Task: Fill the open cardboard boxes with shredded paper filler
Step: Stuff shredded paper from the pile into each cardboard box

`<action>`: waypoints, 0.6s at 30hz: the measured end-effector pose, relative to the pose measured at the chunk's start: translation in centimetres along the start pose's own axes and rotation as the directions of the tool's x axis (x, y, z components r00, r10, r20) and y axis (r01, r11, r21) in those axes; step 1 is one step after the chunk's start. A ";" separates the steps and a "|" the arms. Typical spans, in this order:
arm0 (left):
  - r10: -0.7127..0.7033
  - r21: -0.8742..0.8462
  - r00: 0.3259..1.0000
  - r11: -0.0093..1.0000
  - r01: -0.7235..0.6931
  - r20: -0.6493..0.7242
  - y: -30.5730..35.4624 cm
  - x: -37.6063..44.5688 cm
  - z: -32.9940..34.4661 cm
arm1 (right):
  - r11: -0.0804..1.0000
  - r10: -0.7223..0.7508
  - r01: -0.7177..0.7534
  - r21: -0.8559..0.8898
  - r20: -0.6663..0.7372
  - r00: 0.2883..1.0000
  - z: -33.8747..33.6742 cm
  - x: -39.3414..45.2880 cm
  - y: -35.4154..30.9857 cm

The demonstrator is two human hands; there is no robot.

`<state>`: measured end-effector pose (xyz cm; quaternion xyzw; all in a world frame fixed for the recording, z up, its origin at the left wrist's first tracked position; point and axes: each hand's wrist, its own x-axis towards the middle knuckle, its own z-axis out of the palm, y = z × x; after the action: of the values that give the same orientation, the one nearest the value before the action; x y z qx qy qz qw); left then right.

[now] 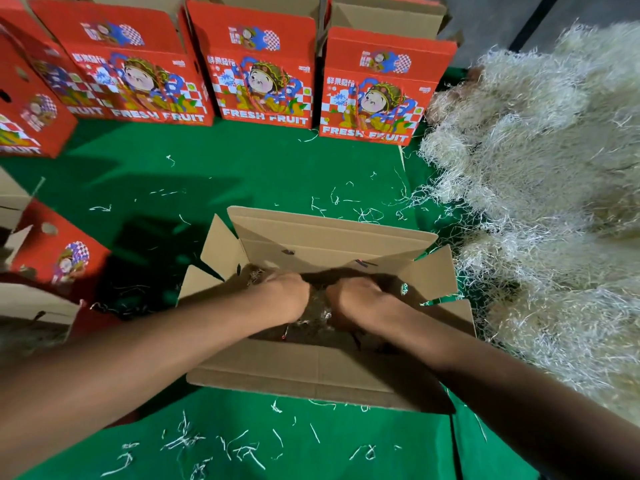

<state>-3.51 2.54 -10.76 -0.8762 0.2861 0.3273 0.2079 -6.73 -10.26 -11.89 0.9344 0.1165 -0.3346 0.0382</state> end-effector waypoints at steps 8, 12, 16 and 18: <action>-0.010 -0.053 1.000 0.999 0.010 -0.005 -1.4 1.0 2.5 | 0.886 0.031 -0.244 0.394 0.475 0.880 3.5 -0.3 0.1; 0.011 -0.021 0.991 1.000 -0.014 -0.134 -1.9 0.5 1.0 | 0.959 0.127 -0.209 0.192 0.367 0.921 1.6 -0.2 -0.5; -0.021 -0.003 0.986 1.000 0.022 0.163 -0.8 1.5 2.3 | 0.975 0.110 -0.142 0.169 0.185 0.977 -0.6 -0.1 -0.5; -0.011 0.056 0.953 0.998 -0.006 0.304 -0.2 1.9 4.3 | 0.956 0.120 -0.190 0.223 0.293 0.948 0.6 0.4 -0.3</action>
<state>-4.15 4.35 -15.00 -0.8095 0.2588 0.4500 0.2743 -6.92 -9.97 -12.62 0.8821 -0.0074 -0.4696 -0.0369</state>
